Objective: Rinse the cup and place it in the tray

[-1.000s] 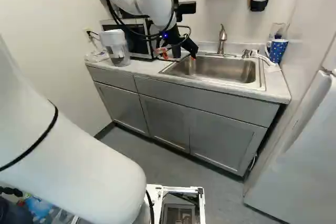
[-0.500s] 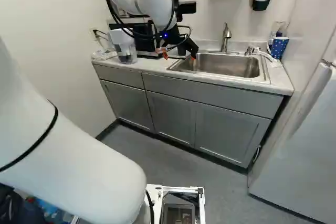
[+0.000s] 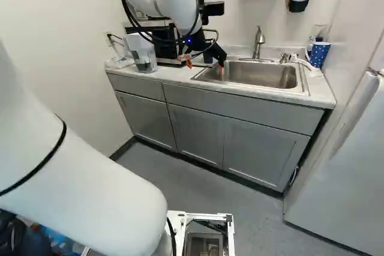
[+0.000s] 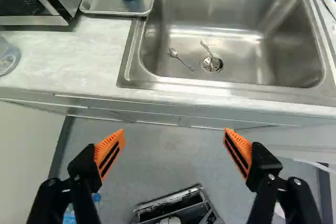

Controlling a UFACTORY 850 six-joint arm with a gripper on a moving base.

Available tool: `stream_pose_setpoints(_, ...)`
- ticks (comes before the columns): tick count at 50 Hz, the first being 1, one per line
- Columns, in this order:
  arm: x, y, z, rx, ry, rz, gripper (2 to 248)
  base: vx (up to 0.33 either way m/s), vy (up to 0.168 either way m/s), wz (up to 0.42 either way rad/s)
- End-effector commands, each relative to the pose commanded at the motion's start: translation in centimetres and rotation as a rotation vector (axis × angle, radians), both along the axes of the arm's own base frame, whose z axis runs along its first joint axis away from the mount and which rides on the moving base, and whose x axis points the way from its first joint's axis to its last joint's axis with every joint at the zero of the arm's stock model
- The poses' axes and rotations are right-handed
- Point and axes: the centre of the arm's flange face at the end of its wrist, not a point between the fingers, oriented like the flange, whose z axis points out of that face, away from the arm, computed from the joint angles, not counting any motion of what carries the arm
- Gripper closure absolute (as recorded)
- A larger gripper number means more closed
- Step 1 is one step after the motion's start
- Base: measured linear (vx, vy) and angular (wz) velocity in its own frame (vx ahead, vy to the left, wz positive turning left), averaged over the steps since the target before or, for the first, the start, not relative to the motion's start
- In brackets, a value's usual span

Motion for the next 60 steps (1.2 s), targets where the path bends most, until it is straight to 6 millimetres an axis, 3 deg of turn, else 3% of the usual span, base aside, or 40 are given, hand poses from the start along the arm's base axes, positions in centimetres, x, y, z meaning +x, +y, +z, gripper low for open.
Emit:
stream_pose_setpoints(31, 0.0, 0.2, -0.6, -0.003, -0.011, 0.005, 3, 0.000, 0.000, 0.000)
stream_pose_setpoints(60, 0.0, 1.4, -3.4, -0.017, -0.059, 0.030, 3, 0.000, 0.000, 0.000)
